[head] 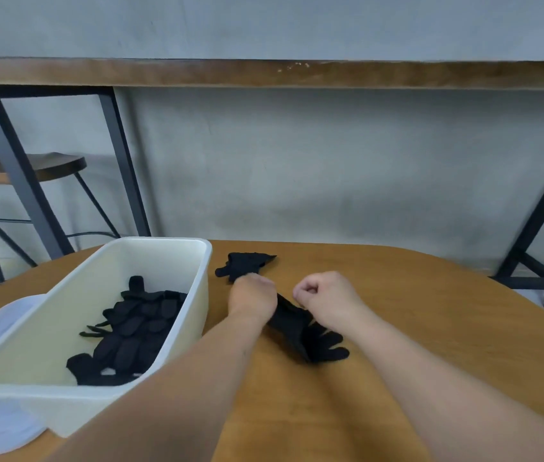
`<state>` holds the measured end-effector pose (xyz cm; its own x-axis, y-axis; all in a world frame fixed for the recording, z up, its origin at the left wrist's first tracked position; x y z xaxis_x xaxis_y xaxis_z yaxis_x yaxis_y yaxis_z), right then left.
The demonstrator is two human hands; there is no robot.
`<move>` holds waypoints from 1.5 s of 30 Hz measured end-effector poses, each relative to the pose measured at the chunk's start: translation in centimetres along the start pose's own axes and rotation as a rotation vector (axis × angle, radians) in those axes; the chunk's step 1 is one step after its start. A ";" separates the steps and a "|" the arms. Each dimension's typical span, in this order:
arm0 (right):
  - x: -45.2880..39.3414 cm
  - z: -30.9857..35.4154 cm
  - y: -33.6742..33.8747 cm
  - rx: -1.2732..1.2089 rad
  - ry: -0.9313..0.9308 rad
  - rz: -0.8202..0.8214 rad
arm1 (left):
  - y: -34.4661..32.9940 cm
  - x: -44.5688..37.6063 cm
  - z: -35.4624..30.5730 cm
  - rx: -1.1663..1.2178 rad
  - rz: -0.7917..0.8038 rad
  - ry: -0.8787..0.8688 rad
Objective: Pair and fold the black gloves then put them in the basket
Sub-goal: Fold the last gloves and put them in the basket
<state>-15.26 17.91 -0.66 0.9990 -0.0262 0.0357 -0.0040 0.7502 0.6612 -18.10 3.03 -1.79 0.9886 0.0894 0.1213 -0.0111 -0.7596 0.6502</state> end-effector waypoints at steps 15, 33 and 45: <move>-7.5 -2.9 -7.9 0.077 -0.087 0.453 | -4.7 -6.7 5.2 0.178 0.347 0.520; 1.1 1.1 6.8 0.244 0.001 0.110 | -1.6 2.0 -7.3 0.089 0.436 -0.291; 10.6 1.1 -0.7 0.484 0.342 0.105 | -0.9 11.5 0.7 -0.250 0.251 -0.554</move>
<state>-4.72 16.33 0.09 0.9495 0.3057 -0.0703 -0.0430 0.3488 0.9362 -6.63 4.28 -1.53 0.8815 -0.4672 -0.0689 -0.2202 -0.5357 0.8152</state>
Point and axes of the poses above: each hand's wrist, its own x-axis away from the middle knuckle, its own y-axis out of the back of the hand, z = x × y, the point moved 9 cm from there along -x, towards the middle knuckle, and after that the axes turned 3 degrees about z, right-handed, at the moved point
